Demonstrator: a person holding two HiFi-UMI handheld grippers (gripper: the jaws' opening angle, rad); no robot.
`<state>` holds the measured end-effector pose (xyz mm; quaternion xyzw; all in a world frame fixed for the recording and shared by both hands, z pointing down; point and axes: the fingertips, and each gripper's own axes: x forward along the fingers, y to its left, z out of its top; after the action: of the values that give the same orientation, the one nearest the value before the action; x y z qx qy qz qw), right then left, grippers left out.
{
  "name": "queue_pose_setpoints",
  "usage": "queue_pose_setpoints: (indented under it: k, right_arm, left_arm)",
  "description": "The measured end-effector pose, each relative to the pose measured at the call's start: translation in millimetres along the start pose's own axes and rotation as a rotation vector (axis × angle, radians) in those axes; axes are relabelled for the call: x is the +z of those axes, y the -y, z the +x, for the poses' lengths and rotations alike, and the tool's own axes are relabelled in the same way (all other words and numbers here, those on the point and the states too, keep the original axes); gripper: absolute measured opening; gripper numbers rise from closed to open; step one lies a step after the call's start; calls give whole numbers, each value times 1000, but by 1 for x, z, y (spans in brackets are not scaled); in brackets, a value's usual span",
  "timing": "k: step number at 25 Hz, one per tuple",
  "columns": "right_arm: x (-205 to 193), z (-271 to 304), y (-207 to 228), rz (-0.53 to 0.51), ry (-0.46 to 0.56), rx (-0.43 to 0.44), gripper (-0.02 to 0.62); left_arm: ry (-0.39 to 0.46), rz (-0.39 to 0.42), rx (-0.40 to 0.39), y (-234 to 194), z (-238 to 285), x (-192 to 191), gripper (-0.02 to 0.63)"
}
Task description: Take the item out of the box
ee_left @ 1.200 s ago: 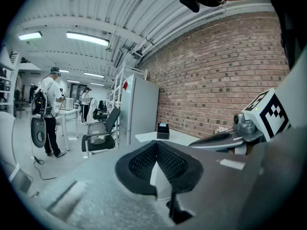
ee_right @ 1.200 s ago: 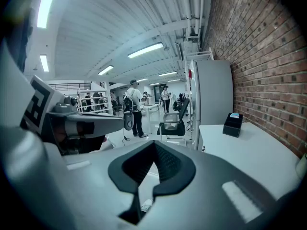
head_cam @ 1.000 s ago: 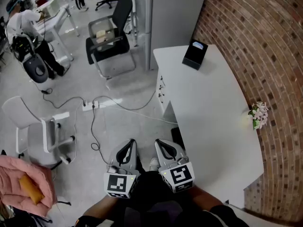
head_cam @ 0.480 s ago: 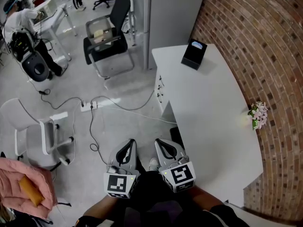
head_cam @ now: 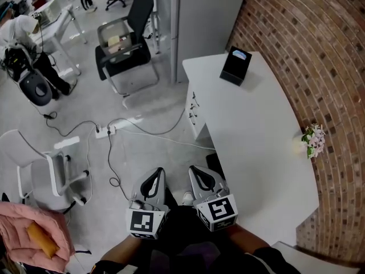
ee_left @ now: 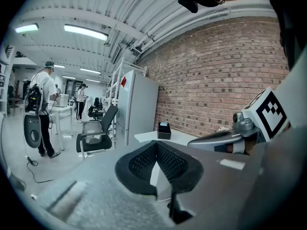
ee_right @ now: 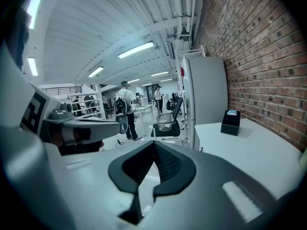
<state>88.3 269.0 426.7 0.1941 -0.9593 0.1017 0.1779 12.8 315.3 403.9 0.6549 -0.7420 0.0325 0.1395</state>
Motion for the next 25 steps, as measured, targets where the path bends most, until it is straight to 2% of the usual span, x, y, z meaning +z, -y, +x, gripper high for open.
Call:
queue_pose_setpoints:
  k: [7, 16, 25]
  right_arm:
    - [20, 46, 11, 34, 9, -64, 2]
    - [46, 85, 16, 29, -37, -151, 2]
    - [71, 120, 9, 28, -3, -200, 2]
  left_arm:
    - [5, 15, -56, -40, 36, 14, 3]
    - [15, -18, -123, -81, 66, 44, 3]
    - [36, -48, -145, -122, 77, 63, 3]
